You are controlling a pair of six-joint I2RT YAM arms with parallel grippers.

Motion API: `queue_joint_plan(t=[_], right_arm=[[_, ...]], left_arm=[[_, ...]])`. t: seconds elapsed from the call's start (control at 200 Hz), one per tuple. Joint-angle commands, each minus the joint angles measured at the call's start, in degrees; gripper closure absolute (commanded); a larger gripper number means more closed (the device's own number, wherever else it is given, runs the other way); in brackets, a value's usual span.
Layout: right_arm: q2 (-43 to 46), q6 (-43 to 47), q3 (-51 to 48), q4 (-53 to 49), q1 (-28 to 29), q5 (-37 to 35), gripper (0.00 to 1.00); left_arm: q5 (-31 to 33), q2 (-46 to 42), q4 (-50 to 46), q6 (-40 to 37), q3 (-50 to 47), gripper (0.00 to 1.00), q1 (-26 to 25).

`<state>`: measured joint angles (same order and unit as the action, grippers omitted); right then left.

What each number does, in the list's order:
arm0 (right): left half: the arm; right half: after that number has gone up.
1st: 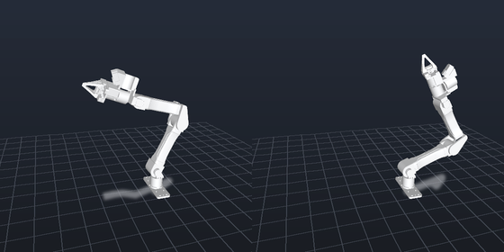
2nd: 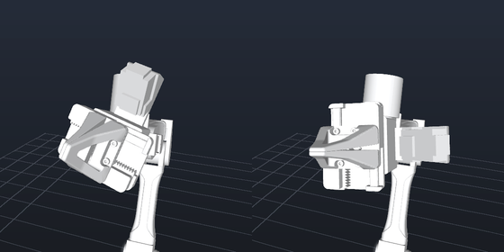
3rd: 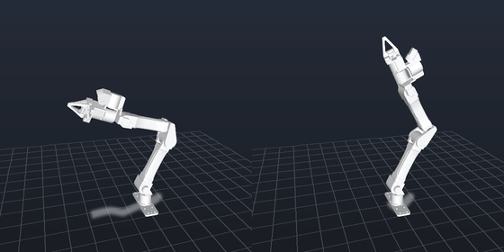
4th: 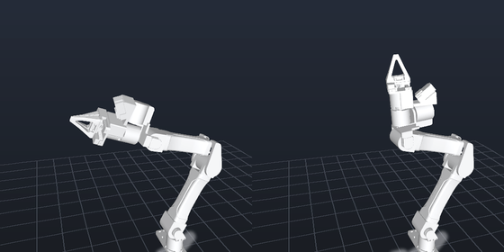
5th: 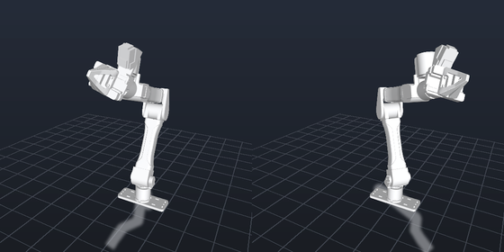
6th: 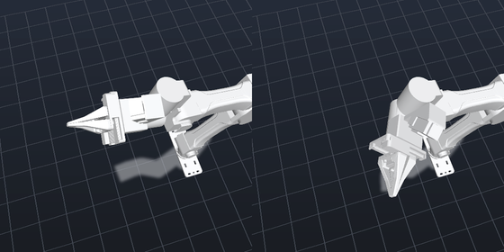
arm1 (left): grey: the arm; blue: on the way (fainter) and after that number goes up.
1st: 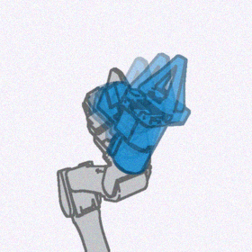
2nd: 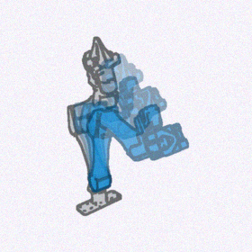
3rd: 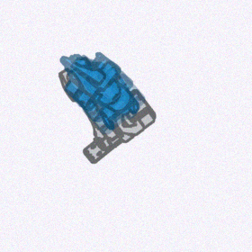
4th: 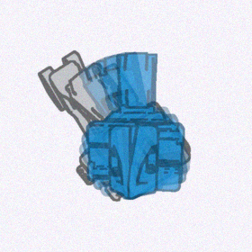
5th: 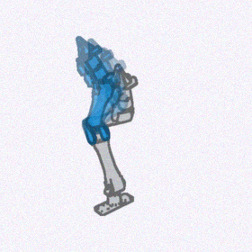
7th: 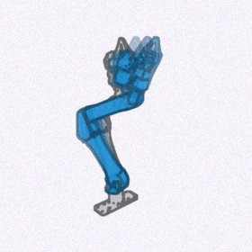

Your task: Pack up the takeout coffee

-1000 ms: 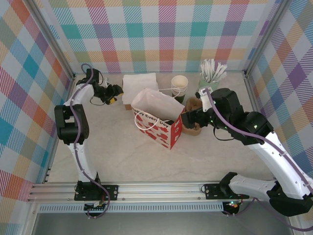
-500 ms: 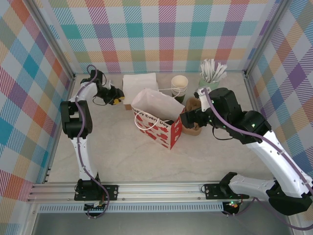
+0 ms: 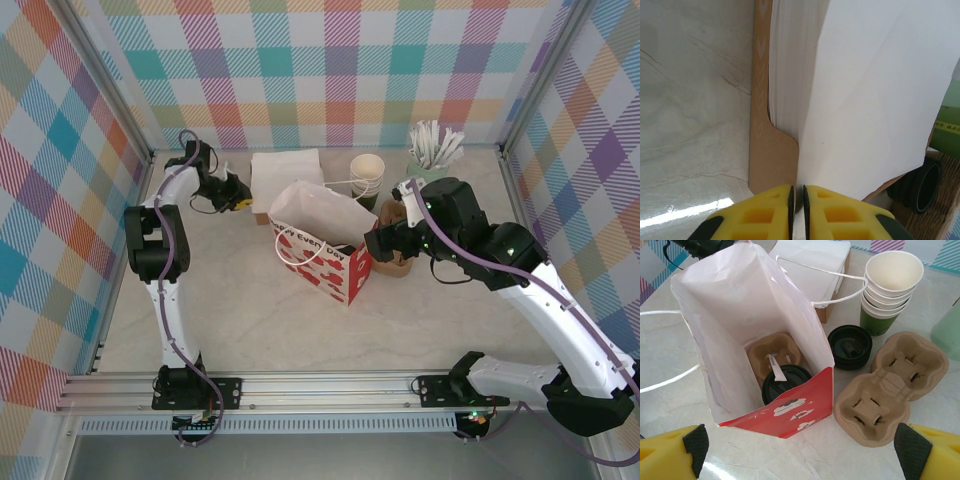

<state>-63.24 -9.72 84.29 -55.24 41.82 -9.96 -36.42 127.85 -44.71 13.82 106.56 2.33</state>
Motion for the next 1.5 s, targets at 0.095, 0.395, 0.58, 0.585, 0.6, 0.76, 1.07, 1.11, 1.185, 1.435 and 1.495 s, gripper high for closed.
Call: queue_joint_plan(t=[0.095,0.395,0.58,0.585,0.6,0.76,1.07,1.11,1.185,1.435,1.495], right_arm=[[-0.46,-0.47,-0.62,1.30,-0.16,0.66,0.03],[-0.22,-0.04,-0.88,1.06,-0.16,0.17,0.03],[0.44,-0.04,-0.60,1.52,-0.16,-0.11,0.03],[0.47,-0.04,-0.61,1.53,-0.16,-0.08,0.03],[0.53,-0.04,-0.62,1.61,-0.16,-0.08,0.03],[1.31,0.24,-0.58,2.22,-0.15,-0.33,0.03],[2.62,6.82,2.76,4.29,-0.16,1.82,0.03],[2.38,8.62,3.83,4.52,-0.16,3.15,0.03],[1.45,11.73,6.70,4.86,-0.16,5.25,0.03],[-5.95,22.69,18.44,4.92,-0.16,13.67,0.01],[-8.22,25.38,21.24,5.18,-0.16,15.27,0.00]], left_arm=[[-0.29,-0.85,-2.94,-1.51,3.45,0.93,-0.48],[-0.93,-3.58,-4.48,-2.91,6.17,1.00,-0.91],[-1.21,-9.07,-1.35,-3.98,6.67,1.00,-2.09],[-1.20,-9.26,-1.22,-3.98,6.70,1.00,-2.12],[-1.12,-9.76,-0.91,-3.98,6.79,1.00,-2.27],[-1.38,-14.73,0.68,-4.96,10.21,1.00,-3.83],[-1.56,-24.28,1.07,-5.57,19.27,1.00,-7.69],[-1.95,-25.53,0.99,-5.41,20.42,1.00,-8.23],[-3.11,-27.93,1.26,-4.92,21.55,1.00,-9.40],[-5.39,-35.54,1.26,-2.44,21.50,1.00,-16.15],[-5.67,-37.21,0.65,-2.26,21.12,1.00,-18.02]])
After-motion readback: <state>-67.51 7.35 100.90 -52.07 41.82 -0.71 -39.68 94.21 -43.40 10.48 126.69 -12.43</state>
